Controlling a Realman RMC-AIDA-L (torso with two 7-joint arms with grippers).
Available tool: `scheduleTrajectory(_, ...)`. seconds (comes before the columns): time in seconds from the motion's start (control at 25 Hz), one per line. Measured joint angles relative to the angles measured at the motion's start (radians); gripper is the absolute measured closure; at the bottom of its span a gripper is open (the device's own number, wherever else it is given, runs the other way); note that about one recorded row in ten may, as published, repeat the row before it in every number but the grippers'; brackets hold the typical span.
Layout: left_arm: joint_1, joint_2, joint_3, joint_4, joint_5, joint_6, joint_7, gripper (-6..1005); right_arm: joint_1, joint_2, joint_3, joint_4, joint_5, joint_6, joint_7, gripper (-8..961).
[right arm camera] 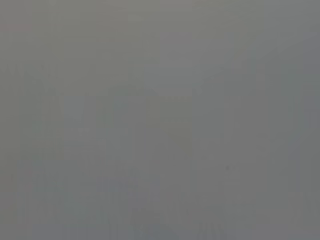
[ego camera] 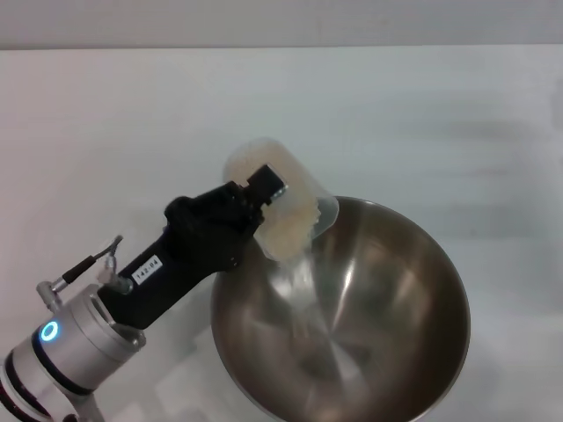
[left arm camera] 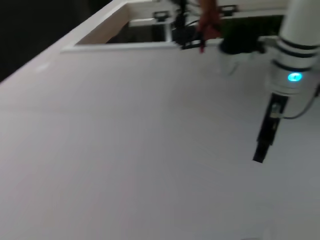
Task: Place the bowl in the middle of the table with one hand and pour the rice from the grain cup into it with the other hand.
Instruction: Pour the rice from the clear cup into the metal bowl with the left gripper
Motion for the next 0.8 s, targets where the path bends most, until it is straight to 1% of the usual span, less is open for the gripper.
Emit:
scheduleTrajectory(0.12, -0.003, 0.000, 0.005, 0.000, 0.011, -0.009, 0.087, 964, 0.007, 0.000, 0.000, -0.002, 0.000, 0.006, -0.018, 452)
scheduleTrajectory(0.24, -0.004, 0.000, 0.005, 0.000, 0.014, -0.010, 0.102, 963, 0.009, 0.000, 0.000, -0.004, 0.000, 0.008, -0.019, 452)
scheduleTrajectory(0.32, -0.010, 0.000, 0.010, 0.000, 0.026, -0.023, 0.194, 962, 0.013, 0.001, 0.000, -0.005, 0.000, 0.013, -0.019, 452)
scheduleTrajectory(0.4, -0.010, 0.000, 0.010, 0.000, 0.026, -0.023, 0.194, 961, 0.016, 0.001, 0.000, -0.004, 0.000, 0.019, -0.020, 452)
scheduleTrajectory(0.52, -0.014, 0.001, 0.016, 0.000, 0.047, -0.031, 0.319, 960, 0.017, 0.000, 0.000, -0.002, 0.000, 0.025, -0.020, 452)
scheduleTrajectory(0.8, -0.019, 0.002, 0.021, -0.008, 0.048, -0.048, 0.442, 958, 0.019, -0.001, 0.000, 0.002, 0.000, 0.031, -0.020, 452)
